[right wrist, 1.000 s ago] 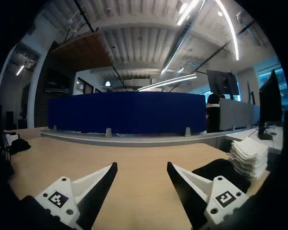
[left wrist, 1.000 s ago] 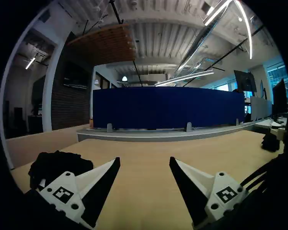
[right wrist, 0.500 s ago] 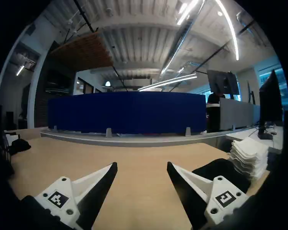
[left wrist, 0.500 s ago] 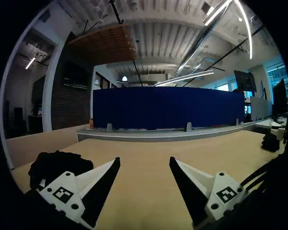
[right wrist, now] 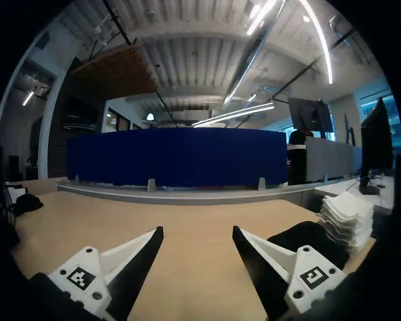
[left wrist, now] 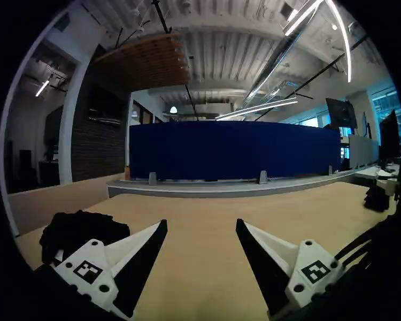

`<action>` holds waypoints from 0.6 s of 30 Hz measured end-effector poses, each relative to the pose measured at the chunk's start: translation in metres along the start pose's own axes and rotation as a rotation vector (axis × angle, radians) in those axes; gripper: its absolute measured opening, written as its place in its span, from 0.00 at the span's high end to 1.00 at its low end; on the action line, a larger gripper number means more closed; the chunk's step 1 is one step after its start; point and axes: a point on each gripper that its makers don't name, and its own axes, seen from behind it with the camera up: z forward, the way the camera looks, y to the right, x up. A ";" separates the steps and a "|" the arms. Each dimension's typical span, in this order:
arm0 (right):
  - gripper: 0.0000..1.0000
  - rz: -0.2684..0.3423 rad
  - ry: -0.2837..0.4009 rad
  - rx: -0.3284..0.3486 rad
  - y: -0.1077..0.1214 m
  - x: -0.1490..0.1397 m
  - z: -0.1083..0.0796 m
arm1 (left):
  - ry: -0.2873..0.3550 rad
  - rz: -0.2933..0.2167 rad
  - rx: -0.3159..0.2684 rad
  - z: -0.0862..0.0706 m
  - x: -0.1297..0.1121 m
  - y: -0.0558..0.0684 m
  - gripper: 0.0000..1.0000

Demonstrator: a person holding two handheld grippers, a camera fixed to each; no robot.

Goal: Fold towel

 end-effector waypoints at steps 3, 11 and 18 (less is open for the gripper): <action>0.00 0.000 0.000 0.000 0.000 0.000 0.000 | 0.000 0.000 0.000 0.000 0.000 0.000 0.05; 0.00 0.000 0.000 0.000 0.000 0.000 -0.002 | 0.000 0.000 0.000 0.000 0.000 0.000 0.05; 0.00 0.000 0.000 0.000 0.000 0.000 -0.002 | 0.000 -0.001 0.000 0.001 0.000 -0.001 0.05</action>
